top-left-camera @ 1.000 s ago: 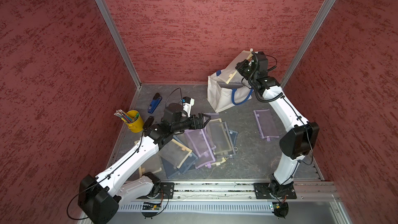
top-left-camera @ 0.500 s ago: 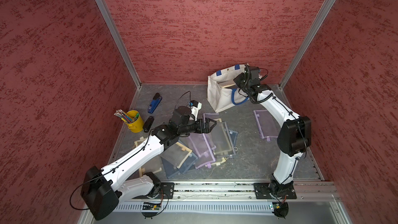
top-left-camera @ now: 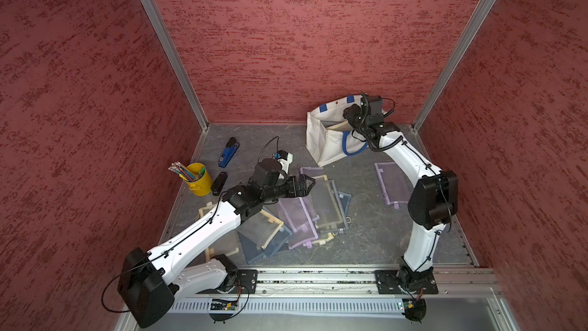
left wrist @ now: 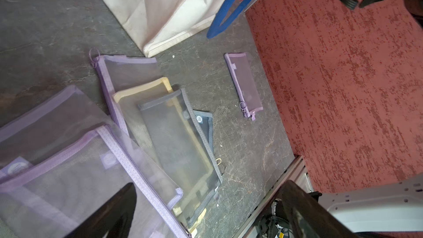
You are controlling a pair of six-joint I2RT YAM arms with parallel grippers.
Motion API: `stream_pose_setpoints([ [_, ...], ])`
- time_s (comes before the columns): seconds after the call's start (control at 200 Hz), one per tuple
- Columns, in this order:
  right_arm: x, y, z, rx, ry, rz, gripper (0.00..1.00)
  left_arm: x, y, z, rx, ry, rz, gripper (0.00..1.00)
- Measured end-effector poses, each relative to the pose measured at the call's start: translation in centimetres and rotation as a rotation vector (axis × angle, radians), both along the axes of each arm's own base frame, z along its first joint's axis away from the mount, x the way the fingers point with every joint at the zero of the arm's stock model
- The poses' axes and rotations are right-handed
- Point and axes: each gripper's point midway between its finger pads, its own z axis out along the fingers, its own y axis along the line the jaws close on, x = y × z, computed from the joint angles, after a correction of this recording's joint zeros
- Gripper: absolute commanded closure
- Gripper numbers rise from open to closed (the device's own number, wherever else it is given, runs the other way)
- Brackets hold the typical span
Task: Put the pencil pouch into the canvas bag
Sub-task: Place the pencil pouch in the canvas bag.
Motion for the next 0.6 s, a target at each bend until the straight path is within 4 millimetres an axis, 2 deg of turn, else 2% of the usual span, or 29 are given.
stream_pose_setpoints([
  [0.08,-0.2,0.1,0.2,-0.025,-0.001,0.023,0.22,0.1,0.4,-0.4,-0.010,0.025,0.026,0.00],
  [0.205,-1.2,0.4,0.7,-0.093,0.002,0.087,0.20,-0.3,1.4,-1.4,-0.021,0.073,0.062,0.00],
  [0.336,-3.5,1.2,3.0,-0.164,-0.023,0.189,0.20,-1.3,2.8,-2.9,-0.020,0.130,0.088,0.00],
  [0.416,-6.0,2.3,4.9,-0.188,-0.060,0.277,0.18,-2.1,3.7,-3.8,-0.018,0.164,0.100,0.00],
  [0.481,-8.9,3.5,6.2,-0.196,-0.088,0.364,0.14,-2.7,4.3,-4.4,-0.024,0.190,0.104,0.01],
  [0.601,-14.9,6.1,6.4,-0.212,-0.111,0.536,0.12,-3.8,5.8,-5.8,-0.028,0.246,0.118,0.00],
])
